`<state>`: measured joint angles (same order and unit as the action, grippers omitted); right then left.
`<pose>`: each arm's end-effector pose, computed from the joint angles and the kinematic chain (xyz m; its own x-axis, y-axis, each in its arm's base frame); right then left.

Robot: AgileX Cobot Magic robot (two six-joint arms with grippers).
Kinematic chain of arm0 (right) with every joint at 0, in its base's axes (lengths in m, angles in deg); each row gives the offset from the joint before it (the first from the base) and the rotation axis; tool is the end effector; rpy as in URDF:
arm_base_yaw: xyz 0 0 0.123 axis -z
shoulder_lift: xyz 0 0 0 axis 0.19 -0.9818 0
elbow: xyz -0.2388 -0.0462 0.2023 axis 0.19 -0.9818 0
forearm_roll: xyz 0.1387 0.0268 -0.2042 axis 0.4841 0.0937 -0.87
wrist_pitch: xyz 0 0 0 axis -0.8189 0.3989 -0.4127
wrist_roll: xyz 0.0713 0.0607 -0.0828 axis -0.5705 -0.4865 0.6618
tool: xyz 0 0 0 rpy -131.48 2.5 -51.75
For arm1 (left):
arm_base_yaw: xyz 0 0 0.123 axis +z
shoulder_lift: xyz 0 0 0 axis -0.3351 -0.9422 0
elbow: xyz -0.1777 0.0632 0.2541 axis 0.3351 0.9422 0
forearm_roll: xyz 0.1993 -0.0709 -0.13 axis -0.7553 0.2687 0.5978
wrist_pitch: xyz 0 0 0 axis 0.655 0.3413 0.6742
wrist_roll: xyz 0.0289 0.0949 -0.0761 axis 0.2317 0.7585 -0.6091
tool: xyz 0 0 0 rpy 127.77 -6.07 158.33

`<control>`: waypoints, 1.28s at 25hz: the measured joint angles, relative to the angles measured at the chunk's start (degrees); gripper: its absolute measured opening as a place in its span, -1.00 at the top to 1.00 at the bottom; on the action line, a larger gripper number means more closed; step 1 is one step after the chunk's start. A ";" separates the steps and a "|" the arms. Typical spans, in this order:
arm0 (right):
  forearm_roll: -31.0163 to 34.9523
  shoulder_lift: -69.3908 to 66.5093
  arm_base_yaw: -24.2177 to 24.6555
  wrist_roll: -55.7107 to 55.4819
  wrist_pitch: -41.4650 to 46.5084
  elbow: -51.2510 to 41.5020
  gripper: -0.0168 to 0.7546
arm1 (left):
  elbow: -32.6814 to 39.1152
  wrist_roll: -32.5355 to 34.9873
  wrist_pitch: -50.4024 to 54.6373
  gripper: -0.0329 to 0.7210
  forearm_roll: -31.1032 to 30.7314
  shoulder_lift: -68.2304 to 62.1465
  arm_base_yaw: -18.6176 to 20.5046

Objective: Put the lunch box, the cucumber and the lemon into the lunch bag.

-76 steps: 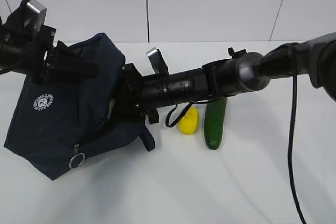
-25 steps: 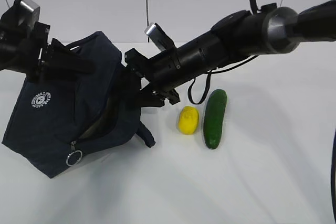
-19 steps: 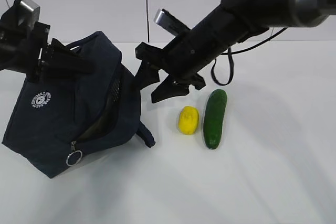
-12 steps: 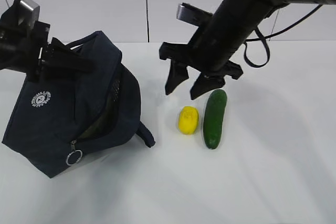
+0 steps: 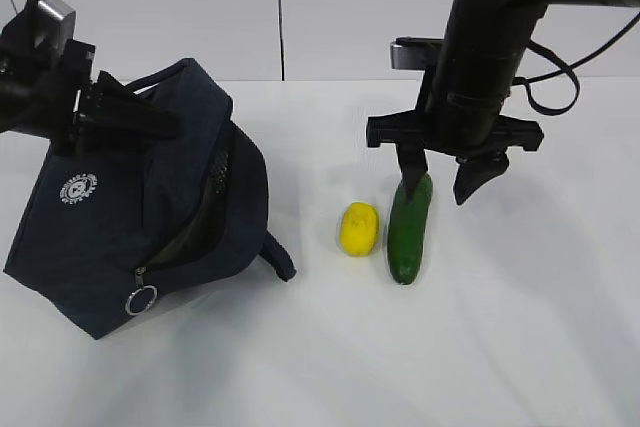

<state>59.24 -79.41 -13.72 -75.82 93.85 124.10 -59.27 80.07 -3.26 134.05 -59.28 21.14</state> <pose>0.3727 0.1765 0.2293 -0.9958 -0.0195 -0.0896 -0.0268 0.9963 0.0811 0.3596 -0.1025 0.2348 -0.9246 -0.0478 -0.3778 0.3178 0.4499 -0.8346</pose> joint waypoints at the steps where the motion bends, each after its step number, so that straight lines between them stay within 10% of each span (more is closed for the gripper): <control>1: -0.27 0.00 0.00 -0.05 0.00 0.00 -0.17 | 0.00 0.00 0.00 0.90 0.00 0.00 0.00; 32: -4.55 -9.27 0.09 -19.03 -13.14 0.00 -0.17 | 0.00 -0.44 0.00 0.90 -0.32 0.00 0.00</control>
<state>54.69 -88.68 -13.63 -94.85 80.71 124.10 -59.27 79.64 -3.26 133.73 -59.28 21.14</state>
